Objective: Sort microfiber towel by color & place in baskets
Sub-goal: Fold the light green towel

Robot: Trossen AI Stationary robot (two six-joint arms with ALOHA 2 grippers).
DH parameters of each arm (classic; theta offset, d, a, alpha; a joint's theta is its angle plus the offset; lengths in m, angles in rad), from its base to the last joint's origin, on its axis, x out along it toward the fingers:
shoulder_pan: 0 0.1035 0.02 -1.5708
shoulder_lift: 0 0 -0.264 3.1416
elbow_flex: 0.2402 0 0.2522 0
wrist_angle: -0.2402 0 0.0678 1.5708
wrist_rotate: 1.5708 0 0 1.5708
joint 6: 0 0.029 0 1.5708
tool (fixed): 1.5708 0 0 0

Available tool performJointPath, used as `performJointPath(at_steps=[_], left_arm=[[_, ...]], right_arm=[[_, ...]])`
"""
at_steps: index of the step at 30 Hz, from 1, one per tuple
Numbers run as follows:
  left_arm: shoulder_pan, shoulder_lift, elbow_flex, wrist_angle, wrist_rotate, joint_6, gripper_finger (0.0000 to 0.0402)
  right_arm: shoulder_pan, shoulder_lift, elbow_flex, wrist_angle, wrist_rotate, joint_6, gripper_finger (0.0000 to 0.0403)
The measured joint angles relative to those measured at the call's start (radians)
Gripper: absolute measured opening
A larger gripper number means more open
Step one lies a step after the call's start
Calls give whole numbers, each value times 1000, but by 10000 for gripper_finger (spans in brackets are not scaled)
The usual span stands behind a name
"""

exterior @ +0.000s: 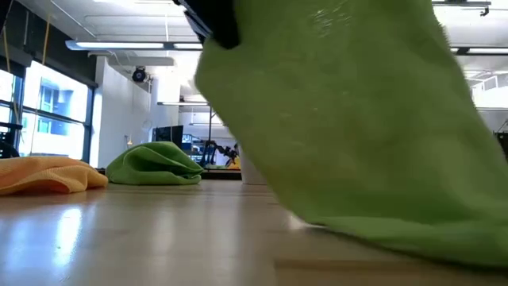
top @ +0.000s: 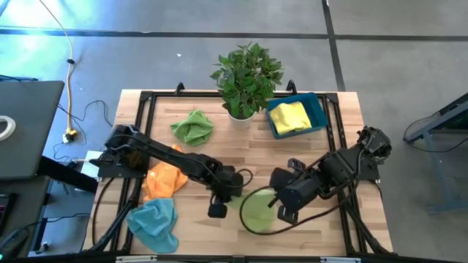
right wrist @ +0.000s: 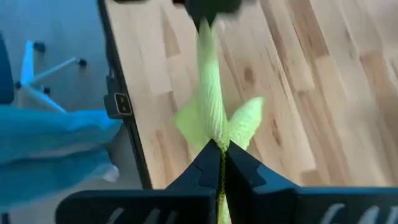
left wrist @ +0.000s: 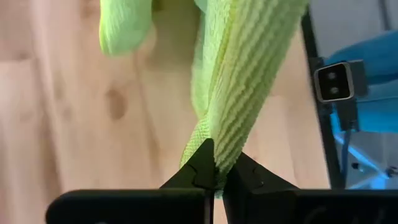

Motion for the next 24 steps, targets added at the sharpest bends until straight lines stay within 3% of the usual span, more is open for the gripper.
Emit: performJointPath(at_steps=[5, 10, 17, 24], left_arm=[[-18, -98, 0, -84, -140, -20, 2], [-50, -185, 0, -130, -313, -18, 1], [-83, -226, 1, -185, -599, 50, 1], [-86, -231, 0, -263, -900, 95, 0]], right_arm=[[0, 22, -18, -41, -27, 109, 0], [0, 39, -65, -39, -36, -25, 0], [-21, 39, -86, -80, 232, -219, 0], [-88, 39, -86, -105, 370, -371, 0]])
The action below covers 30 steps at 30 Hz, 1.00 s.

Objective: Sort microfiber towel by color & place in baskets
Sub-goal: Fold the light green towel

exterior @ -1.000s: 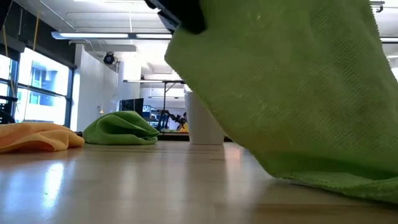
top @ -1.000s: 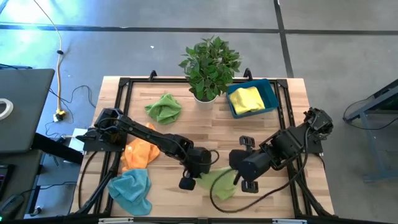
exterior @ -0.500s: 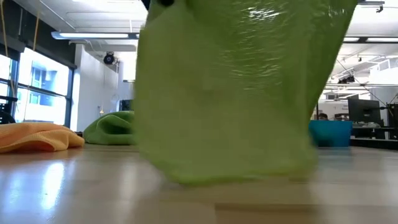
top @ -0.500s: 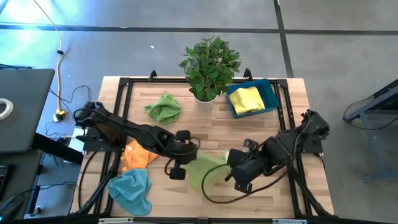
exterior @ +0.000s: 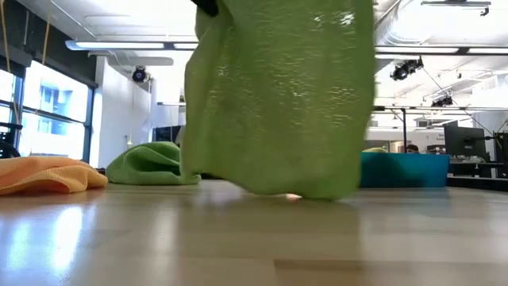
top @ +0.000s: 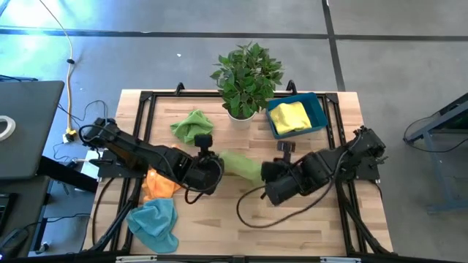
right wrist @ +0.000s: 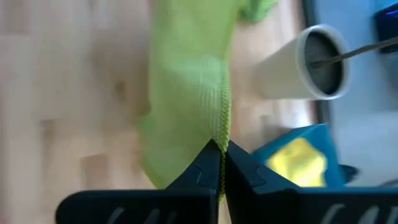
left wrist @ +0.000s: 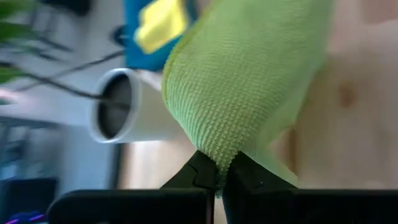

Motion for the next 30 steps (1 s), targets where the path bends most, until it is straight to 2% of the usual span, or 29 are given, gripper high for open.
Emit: performJointPath(at_steps=[4, 7, 12, 17, 19, 21, 24, 27, 30], left_arm=[[1, 0, 0, -26, -194, 15, 0], [8, 0, 0, -27, -286, 47, 0], [34, 0, 0, -27, -323, 53, 1], [70, 0, 0, -27, -338, 53, 1], [79, 0, 0, -27, -289, 52, 1], [84, 0, 0, -27, -193, 35, 1], [86, 0, 0, -26, 29, -3, 1], [86, 0, -22, -13, 214, -6, 1], [86, 2, -56, -10, 290, 34, 1]], right_arm=[[-44, 0, 0, 0, 90, -78, 0], [-74, 0, 0, 0, 159, -127, 0], [-112, 0, 0, 0, 220, -201, 0], [-147, 0, 0, 0, 186, -240, 0], [-163, 0, 0, 0, 98, -239, 0], [-174, 0, 0, 0, 2, -238, 0], [-176, 0, 0, 0, -95, -196, 0], [-166, -1, 0, 0, -114, -194, 0], [-159, -2, -6, 3, -101, -237, 0]])
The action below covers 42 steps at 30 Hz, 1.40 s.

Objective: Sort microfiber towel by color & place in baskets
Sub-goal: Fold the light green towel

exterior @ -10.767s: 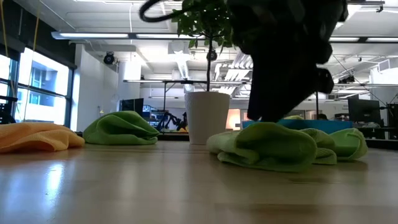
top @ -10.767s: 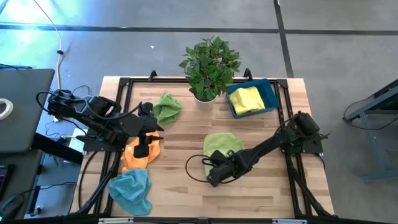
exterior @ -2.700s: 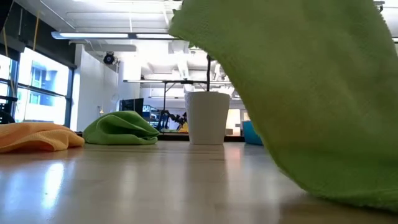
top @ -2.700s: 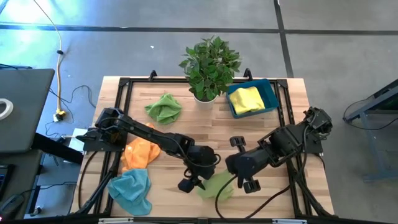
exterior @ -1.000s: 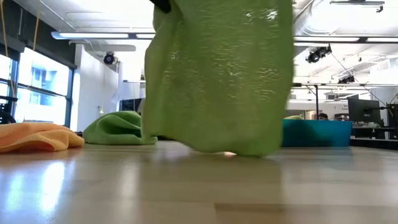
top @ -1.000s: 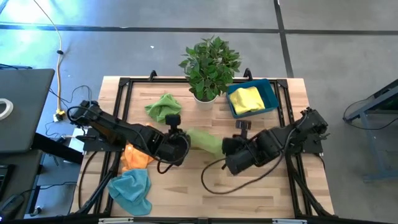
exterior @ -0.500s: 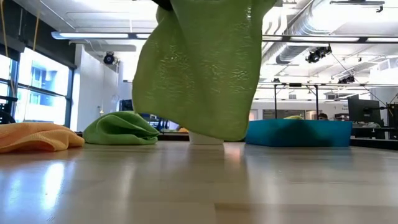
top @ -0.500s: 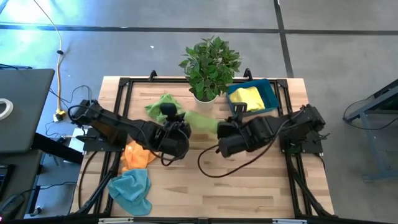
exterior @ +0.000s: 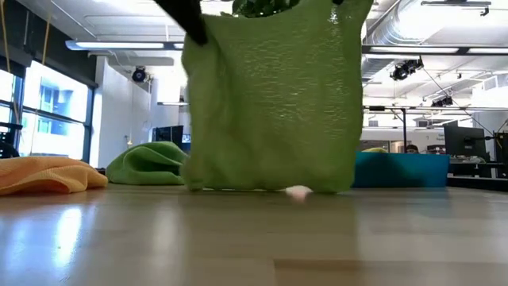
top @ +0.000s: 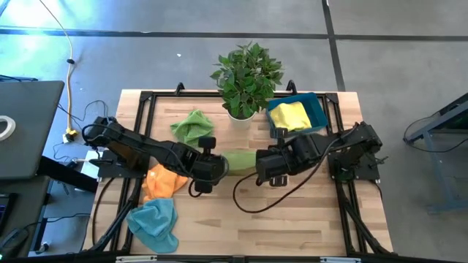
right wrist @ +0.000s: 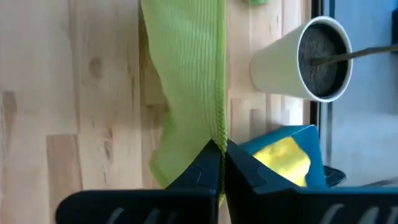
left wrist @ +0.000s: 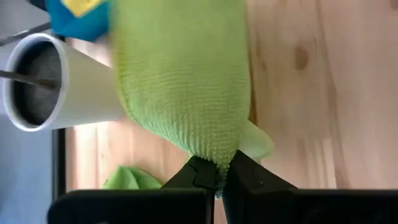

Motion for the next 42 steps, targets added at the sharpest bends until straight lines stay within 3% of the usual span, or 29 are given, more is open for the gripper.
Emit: performJointPath(at_steps=[7, 11, 16, 18, 21, 24, 29, 35, 42], left_arm=[[19, 0, -60, 29, -110, -13, 1], [45, 0, -60, 37, -263, 6, 1], [81, 0, -35, 33, -474, 80, 1], [89, 0, -19, 34, -513, 90, 1], [94, 0, -5, 34, -523, 88, 1], [84, 0, -5, 17, -447, 28, 1], [56, 10, -109, 114, -62, -113, 1], [-35, 53, -291, 369, 75, -190, 1], [-141, 160, -341, 562, 184, -256, 1]], right_arm=[[-27, 0, -158, -3, 32, -53, 0], [-35, 0, -228, -3, 227, -122, 0], [-41, 0, -204, -3, 460, -226, 0], [-42, 0, -179, -4, 506, -235, 0], [-41, -1, -155, -2, 476, -205, 0], [-41, -1, -177, -2, 376, -128, 0], [-34, -1, -333, 86, 120, 18, 0], [43, 1, -573, 369, -70, -2, 0], [112, 1, -683, 586, -195, 42, 0]])
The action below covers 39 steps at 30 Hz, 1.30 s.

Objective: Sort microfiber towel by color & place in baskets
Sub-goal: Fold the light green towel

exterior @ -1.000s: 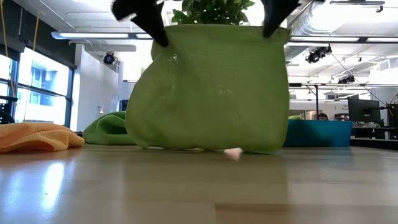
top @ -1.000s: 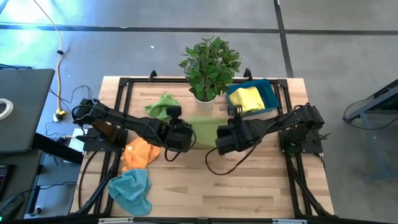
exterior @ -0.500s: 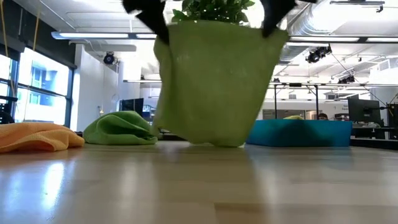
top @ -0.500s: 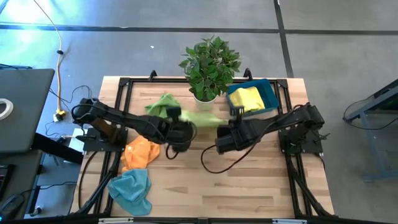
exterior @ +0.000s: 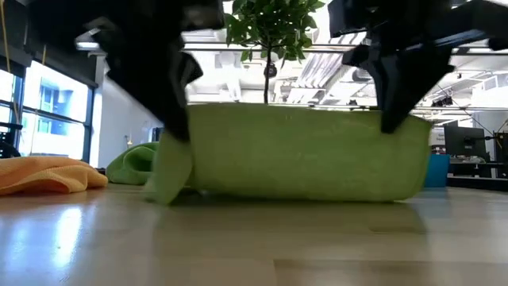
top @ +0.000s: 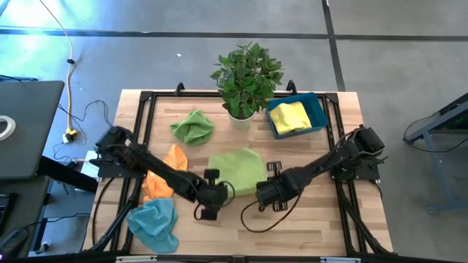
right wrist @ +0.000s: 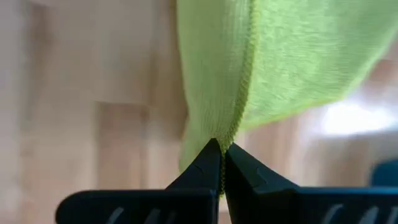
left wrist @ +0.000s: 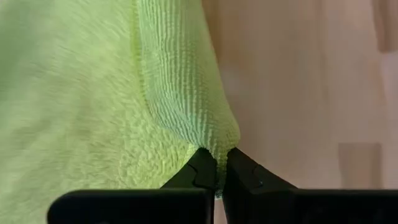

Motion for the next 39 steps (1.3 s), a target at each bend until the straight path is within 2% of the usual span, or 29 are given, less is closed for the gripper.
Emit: performJointPath(at_steps=[4, 7, 12, 15, 18, 21, 23, 27, 33, 39], left_arm=[[-42, 55, 0, 68, 4, -65, 11], [-59, 68, 0, 93, 46, -111, 27], [-65, 58, 5, 112, 184, -156, 70], [-65, 54, 37, 126, 266, -156, 99], [-65, 54, 73, 114, 284, -154, 125], [-62, 52, 90, 107, 236, -154, 141], [-57, 53, 90, 100, 189, -159, 146], [-43, 53, 90, 46, 130, -198, 143], [-30, 53, 81, -52, 24, -255, 129], [-29, 54, 52, -56, 6, -321, 119]], right_arm=[[19, 0, -18, 49, -90, 45, 6], [31, 0, -17, 51, -160, 75, 31], [49, -1, -1, 62, -281, 140, 88], [51, -1, -1, 59, -302, 169, 107], [50, -2, -1, 78, -224, 182, 113], [40, -2, -10, 159, -46, 226, 113], [24, -2, -38, 234, 20, 247, 113], [-21, -2, -115, 403, 33, 223, 113], [-83, -2, -217, 565, 49, 139, 100], [-118, -2, -285, 669, 30, 171, 81]])
